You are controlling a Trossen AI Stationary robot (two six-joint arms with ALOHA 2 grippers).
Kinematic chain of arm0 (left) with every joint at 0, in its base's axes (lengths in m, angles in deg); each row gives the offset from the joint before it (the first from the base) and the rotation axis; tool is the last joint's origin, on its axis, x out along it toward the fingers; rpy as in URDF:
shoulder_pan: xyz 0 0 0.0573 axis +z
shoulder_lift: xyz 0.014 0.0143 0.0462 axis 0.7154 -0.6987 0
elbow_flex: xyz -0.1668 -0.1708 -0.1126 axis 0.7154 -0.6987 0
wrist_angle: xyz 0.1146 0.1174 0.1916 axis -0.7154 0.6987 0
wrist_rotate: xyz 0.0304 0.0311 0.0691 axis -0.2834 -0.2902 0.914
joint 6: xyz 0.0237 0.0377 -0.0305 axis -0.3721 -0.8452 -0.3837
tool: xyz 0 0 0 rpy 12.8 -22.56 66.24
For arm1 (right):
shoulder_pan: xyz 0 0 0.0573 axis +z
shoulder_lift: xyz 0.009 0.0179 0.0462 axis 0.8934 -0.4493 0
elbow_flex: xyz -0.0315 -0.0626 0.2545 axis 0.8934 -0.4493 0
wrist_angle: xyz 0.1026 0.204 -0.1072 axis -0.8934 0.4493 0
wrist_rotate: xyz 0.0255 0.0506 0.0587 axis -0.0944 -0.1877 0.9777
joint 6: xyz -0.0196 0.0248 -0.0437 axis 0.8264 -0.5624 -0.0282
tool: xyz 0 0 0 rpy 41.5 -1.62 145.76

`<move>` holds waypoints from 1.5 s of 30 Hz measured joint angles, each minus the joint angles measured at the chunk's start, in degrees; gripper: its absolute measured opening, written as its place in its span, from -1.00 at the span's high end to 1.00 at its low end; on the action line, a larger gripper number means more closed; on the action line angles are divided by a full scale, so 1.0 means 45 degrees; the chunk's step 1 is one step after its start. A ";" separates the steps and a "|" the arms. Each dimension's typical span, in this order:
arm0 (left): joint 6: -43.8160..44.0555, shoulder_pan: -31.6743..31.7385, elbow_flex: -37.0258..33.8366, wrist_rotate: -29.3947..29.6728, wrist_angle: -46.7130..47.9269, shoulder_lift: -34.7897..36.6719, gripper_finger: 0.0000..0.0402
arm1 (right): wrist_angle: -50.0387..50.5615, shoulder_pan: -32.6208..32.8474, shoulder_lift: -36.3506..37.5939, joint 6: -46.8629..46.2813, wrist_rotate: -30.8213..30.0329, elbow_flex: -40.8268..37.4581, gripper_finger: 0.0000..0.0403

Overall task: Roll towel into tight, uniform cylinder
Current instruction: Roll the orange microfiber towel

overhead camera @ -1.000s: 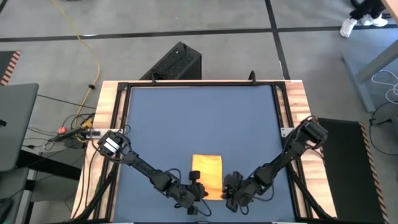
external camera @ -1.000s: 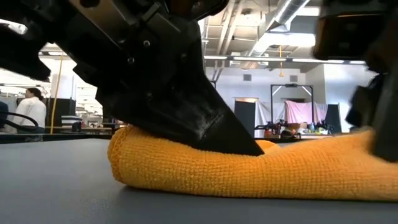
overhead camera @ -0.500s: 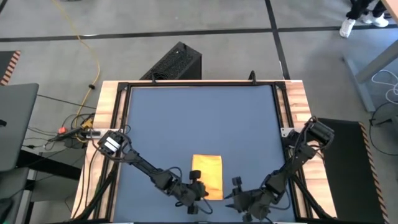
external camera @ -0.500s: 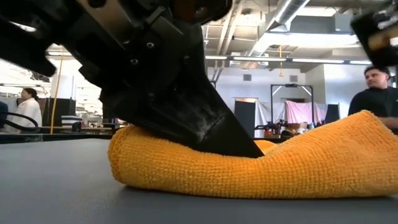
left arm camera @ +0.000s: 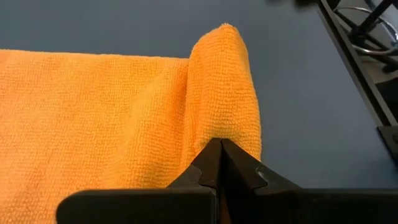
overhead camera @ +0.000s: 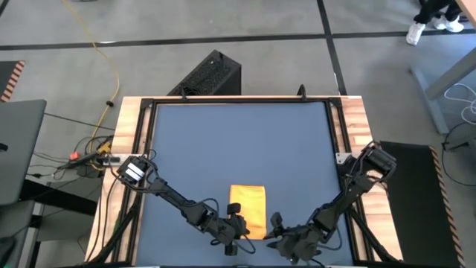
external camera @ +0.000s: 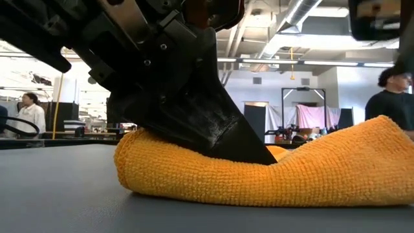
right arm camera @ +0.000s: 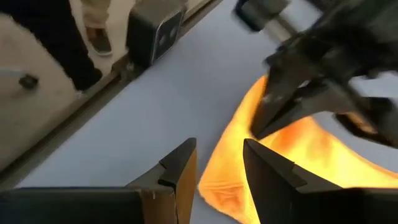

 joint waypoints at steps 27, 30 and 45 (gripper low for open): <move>0.0379 0.0037 0.0000 -0.0326 0.0528 -0.0010 1.00 | 0.0704 -0.0025 -0.1626 0.1446 -0.1598 0.1146 0.21; 0.0379 0.0037 0.0000 -0.0327 0.0533 -0.0010 1.00 | 0.0752 -0.0026 -0.1622 0.1451 -0.1620 0.1146 0.21; 0.0379 0.0037 0.0000 -0.0434 0.0519 -0.0015 1.00 | 0.1012 -0.0293 -0.1617 0.1097 -0.1606 0.1158 0.21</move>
